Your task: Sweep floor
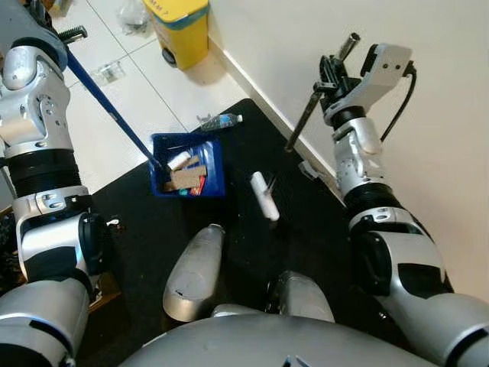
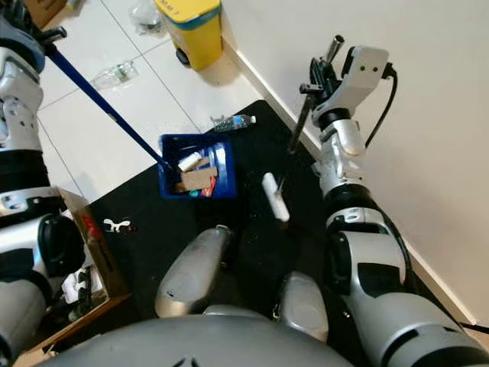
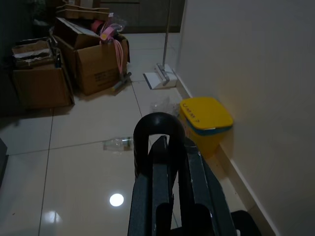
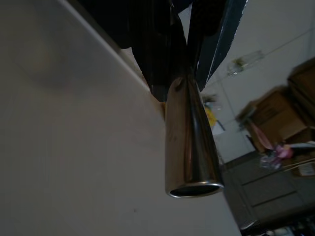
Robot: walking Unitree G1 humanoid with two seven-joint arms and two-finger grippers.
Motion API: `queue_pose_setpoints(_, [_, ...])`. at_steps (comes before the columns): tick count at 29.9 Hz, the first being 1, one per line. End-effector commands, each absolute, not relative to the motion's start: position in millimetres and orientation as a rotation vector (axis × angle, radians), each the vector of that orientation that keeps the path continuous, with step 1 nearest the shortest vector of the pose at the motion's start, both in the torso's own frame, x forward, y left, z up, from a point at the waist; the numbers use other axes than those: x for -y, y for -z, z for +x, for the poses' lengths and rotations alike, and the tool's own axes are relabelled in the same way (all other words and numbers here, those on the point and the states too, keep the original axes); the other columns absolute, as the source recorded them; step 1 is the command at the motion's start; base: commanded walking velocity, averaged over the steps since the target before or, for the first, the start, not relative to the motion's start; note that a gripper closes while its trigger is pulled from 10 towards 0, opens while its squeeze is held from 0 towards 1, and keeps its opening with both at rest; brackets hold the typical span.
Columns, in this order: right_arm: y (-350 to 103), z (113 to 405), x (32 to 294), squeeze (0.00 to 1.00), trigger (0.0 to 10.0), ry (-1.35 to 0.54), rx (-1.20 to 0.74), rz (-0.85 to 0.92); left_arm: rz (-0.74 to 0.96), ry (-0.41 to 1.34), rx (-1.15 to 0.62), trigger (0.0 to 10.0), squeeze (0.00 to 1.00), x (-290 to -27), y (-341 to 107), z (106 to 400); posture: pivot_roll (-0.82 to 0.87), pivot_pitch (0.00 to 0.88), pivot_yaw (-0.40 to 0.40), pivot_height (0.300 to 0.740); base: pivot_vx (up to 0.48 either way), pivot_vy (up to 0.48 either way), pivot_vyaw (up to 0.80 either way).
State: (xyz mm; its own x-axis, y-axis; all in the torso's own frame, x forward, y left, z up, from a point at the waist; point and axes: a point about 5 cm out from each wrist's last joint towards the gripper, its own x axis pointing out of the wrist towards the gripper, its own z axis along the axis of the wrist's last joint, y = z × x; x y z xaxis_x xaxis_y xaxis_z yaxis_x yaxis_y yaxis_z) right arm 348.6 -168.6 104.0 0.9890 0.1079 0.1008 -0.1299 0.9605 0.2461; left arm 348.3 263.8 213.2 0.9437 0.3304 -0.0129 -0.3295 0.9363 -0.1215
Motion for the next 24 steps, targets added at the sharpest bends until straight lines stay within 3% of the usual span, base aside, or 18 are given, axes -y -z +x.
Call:
queue_pose_setpoints(1, [-114.1, 351.4, 168.1, 0.0, 10.0, -0.117, 0.14, 0.269, -0.128, -0.325, 0.037, 10.0, 0.0, -261.1, -218.2, 348.4, 0.24, 0.0, -0.009, 0.74, 0.0, 0.0, 0.0])
queue_pose_setpoints(10, [-113.5, 351.2, 166.8, 0.0, 10.0, -0.122, 0.137, 0.265, -0.126, -0.325, 0.032, 10.0, 0.0, -260.6, -216.6, 348.0, 0.24, 0.0, -0.011, 0.74, 0.0, 0.0, 0.0])
queue_pose_setpoints(24, [-114.9, 352.9, 168.7, 0.0, 10.0, -0.112, 0.135, 0.244, -0.127, -0.327, 0.03, 10.0, 0.0, -260.9, -215.7, 347.7, 0.24, 0.0, -0.014, 0.74, 0.0, 0.0, 0.76])
